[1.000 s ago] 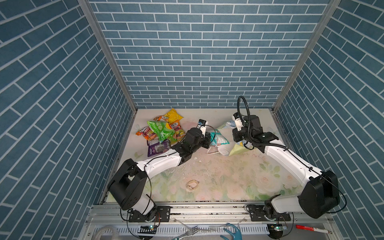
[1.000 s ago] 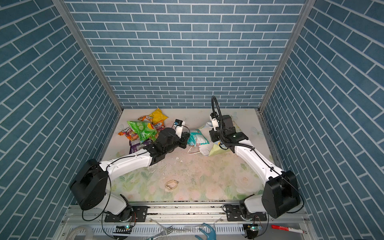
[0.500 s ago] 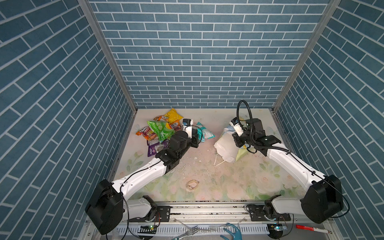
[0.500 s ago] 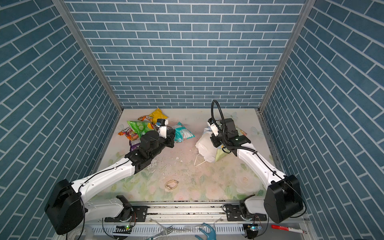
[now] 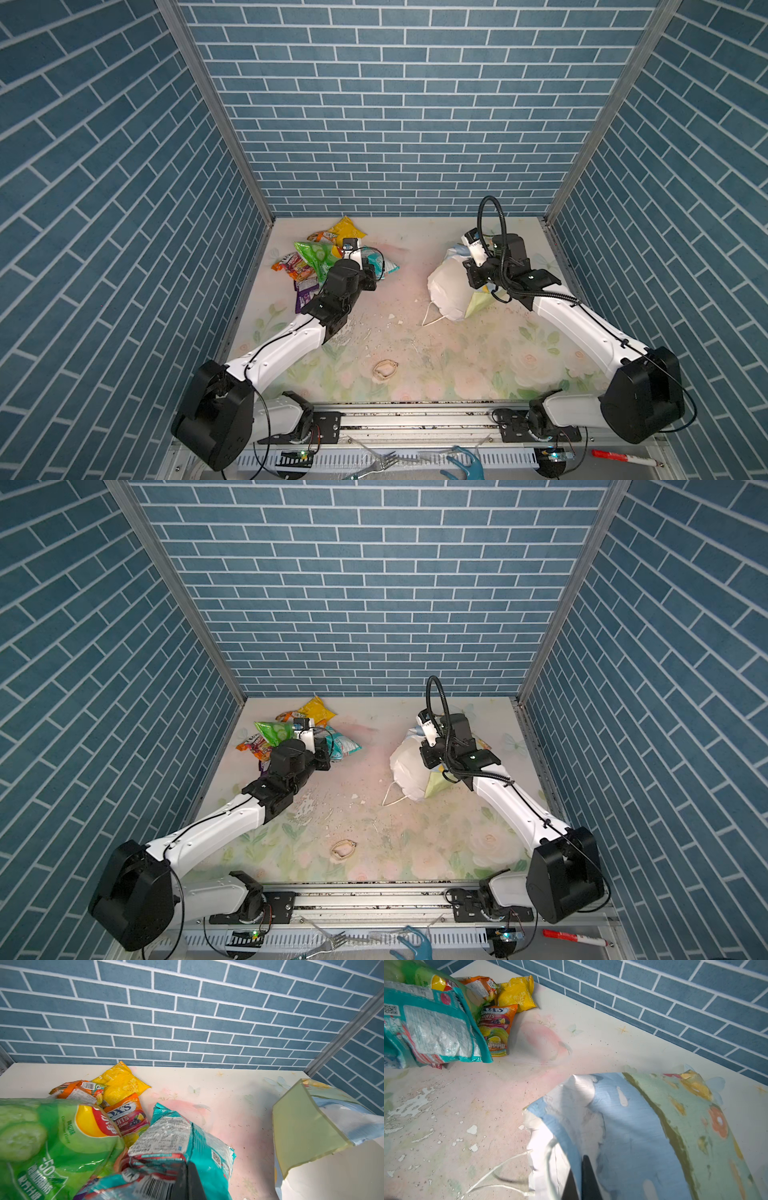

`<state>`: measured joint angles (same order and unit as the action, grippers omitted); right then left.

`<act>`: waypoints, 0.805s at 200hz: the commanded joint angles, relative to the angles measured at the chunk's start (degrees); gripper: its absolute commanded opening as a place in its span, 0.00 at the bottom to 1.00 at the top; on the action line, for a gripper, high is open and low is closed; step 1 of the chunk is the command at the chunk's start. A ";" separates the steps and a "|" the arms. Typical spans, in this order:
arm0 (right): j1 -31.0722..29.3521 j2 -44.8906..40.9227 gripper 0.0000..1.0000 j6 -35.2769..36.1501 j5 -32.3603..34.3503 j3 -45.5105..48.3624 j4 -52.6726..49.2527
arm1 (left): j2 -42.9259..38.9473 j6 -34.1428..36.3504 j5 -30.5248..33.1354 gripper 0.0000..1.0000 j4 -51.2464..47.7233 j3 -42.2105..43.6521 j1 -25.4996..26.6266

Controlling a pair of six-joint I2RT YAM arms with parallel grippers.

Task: Take the snacks out of the paper bag
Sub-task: 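Lift the teal snack out of the paper bag with the left gripper, then release the teal snack beside the snack pile with the left gripper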

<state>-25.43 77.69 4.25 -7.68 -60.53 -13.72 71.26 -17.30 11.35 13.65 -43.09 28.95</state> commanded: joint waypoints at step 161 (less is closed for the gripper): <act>0.25 15.06 0.00 -11.82 9.66 -13.73 8.52 | 19.11 -3.46 -7.70 0.40 -1.01 -10.50 -8.74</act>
<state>-25.43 91.94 -5.76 1.32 -72.49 -7.44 89.73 -21.41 5.61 11.44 -51.03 21.19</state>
